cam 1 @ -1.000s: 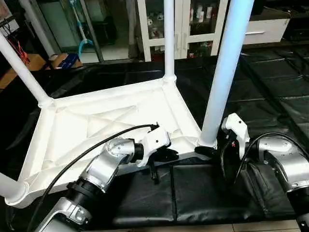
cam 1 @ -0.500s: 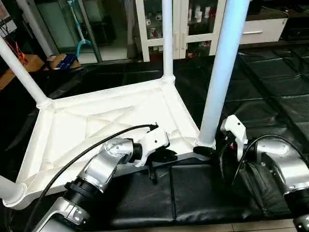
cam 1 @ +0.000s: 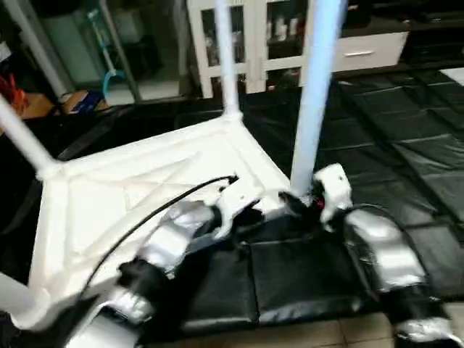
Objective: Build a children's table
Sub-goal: Rotate leg to tighten
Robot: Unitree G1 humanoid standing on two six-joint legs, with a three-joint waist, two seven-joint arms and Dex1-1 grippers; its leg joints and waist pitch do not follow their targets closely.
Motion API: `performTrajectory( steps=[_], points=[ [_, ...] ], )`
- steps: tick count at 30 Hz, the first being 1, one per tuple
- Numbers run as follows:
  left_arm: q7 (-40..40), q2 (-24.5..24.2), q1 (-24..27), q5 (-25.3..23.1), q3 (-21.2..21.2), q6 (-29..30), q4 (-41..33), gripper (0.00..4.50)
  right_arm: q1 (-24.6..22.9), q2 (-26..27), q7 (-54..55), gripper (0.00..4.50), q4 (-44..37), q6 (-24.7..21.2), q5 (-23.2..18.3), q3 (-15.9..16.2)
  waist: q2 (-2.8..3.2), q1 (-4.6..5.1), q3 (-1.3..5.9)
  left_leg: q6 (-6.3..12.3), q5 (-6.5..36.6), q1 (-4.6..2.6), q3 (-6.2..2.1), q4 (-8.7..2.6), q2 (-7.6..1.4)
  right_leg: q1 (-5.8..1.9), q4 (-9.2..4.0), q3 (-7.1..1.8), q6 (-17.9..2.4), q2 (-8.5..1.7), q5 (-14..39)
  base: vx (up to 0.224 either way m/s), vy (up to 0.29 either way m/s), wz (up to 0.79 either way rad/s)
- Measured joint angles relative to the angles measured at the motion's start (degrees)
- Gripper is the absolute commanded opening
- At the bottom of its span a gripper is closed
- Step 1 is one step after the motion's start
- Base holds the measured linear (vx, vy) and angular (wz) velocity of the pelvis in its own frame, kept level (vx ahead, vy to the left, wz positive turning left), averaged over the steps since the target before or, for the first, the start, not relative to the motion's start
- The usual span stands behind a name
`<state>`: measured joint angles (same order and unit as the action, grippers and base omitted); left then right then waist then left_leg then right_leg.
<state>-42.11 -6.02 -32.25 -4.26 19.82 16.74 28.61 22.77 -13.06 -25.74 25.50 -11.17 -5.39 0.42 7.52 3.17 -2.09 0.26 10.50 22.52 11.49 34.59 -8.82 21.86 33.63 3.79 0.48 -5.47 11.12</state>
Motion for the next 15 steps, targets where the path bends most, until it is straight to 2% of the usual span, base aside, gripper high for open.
performTrajectory(
  steps=[4,7,12,13,15],
  points=[
    [5.32,3.82,-1.59,0.05,-1.54,0.64,3.33,0.0,1.84,5.51,10.55,2.75,2.16,-0.12,1.95,-1.53,0.1,1.17,-0.03,0.0,0.01,0.0,-0.16,-0.1,0.13,-0.07,-0.63,0.11,0.0,0.0,0.0,0.0,0.0,0.0],
    [8.02,5.8,-2.34,-0.08,-2.13,0.32,5.45,0.0,2.95,7.42,16.0,2.75,3.74,0.49,3.82,-2.0,0.09,1.7,-0.03,0.02,0.02,0.01,-0.25,-0.11,0.54,-0.06,-0.67,0.03,0.0,-0.31,0.0,0.0,0.0,0.0],
    [8.4,5.89,-2.78,-0.05,-2.56,-0.31,6.12,0.0,3.93,7.82,16.78,2.75,5.33,1.71,3.9,-2.02,0.04,2.61,-0.06,0.08,0.05,0.18,-0.27,-0.17,1.01,0.01,-0.66,0.16,0.01,-0.9,0.01,0.0,0.0,0.0],
    [8.38,5.66,-2.75,-0.04,-2.49,-0.68,6.02,0.0,3.91,7.8,15.91,3.1,5.32,1.95,3.44,-2.39,0.01,2.78,-0.08,0.09,0.05,0.37,-0.26,-0.16,1.05,-0.01,-0.66,0.14,0.01,-0.94,0.01,0.0,0.0,0.0],
    [7.98,5.17,-2.5,0.06,-2.44,-1.52,5.84,0.0,3.67,7.47,13.92,3.45,5.1,2.71,2.61,-2.92,-0.03,2.89,-0.11,0.09,0.05,0.72,-0.25,-0.16,1.06,0.08,-0.68,0.13,0.0,-0.96,0.0,0.0,0.0,0.0]
  ],
)
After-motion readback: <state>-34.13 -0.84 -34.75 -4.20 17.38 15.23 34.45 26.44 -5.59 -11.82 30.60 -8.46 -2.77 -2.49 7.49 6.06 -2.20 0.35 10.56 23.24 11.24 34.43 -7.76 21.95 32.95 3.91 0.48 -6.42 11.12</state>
